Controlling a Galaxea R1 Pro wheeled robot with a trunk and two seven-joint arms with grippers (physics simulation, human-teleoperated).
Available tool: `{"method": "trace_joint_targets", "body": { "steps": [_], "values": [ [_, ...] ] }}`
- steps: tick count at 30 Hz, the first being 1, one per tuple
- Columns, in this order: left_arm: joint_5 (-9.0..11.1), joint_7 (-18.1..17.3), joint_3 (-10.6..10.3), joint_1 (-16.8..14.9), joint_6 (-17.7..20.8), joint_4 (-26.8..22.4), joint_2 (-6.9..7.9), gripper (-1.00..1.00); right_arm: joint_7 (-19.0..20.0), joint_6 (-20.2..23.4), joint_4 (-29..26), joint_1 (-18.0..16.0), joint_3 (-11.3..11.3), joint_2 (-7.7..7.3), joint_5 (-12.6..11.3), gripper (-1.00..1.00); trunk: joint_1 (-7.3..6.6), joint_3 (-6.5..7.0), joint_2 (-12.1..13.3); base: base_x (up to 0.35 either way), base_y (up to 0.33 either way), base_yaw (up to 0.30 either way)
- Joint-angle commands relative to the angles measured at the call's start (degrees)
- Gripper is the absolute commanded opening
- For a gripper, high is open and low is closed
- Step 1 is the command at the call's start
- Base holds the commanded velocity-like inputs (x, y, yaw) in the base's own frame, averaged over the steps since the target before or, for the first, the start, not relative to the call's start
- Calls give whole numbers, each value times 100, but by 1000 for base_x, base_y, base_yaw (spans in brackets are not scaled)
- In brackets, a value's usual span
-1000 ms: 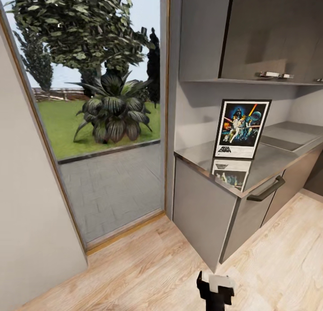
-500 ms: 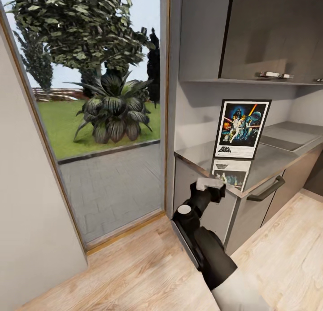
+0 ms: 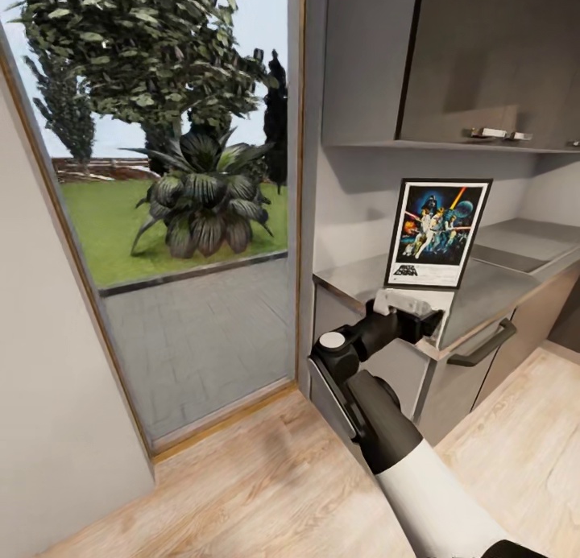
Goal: Pick up the poster from the kitchen countertop and hang it on one of the wall nails in the kitchen.
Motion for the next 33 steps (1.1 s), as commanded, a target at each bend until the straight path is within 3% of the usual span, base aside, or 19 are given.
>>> {"method": "trace_joint_targets", "body": {
  "steps": [1,25,33],
  "values": [
    [0,0,4,2,-9,-6,0,100,-57,57,-1,-9,10,0,-43,100,3,-5,-3,275,0,0],
    [6,1,22,2,1,-12,0,100,-89,30,78,42,12,0,-72,100,3,-5,-3,326,-80,0],
    [8,0,241,2,-9,-15,0,100,-89,18,86,43,12,0,-217,100,3,-5,-3,147,-8,0]
  ]
}}
